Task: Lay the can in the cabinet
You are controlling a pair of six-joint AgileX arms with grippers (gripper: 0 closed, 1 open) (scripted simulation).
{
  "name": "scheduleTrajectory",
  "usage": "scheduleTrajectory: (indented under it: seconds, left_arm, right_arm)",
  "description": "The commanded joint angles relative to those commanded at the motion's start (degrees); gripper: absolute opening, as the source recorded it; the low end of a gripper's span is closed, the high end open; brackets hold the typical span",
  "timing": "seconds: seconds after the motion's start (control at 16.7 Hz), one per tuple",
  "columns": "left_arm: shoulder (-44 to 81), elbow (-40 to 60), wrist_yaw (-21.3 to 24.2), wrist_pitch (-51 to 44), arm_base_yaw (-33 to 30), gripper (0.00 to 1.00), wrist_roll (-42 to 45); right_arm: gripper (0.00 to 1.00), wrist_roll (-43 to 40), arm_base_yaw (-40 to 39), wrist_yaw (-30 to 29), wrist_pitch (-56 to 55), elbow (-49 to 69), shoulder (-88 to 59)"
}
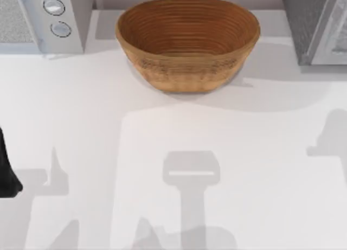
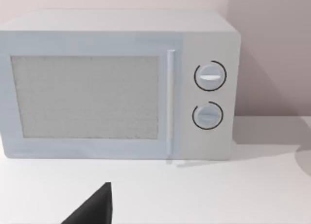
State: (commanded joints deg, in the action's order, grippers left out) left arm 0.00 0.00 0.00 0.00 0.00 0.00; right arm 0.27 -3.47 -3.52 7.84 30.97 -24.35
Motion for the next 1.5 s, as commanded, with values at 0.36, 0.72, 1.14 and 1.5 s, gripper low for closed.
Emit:
scheduleTrajectory:
  seconds: [0.36,0.72,1.14,1.5]
  left_arm:
    - [0.0,0.0,0.0,0.0,0.0,1.0,0.0]
    - [0.0,0.0,0.0,0.0,0.0,1.0,0.0]
    - [0.0,0.0,0.0,0.0,0.0,1.0,0.0]
    - [0.0,0.0,0.0,0.0,0.0,1.0,0.0]
  right_arm:
    - [0.0,0.2,-1.6,-1.8,3.5,15.9,-11.5]
    - [0.0,0.6,-3.2,-3.5,6.8,31.9,-22.9]
    - [0.0,0.6,-5.1,-5.5,11.4,49.8,-36.9]
    - [0.0,0.7,-6.8,-7.3,15.3,65.7,-49.0]
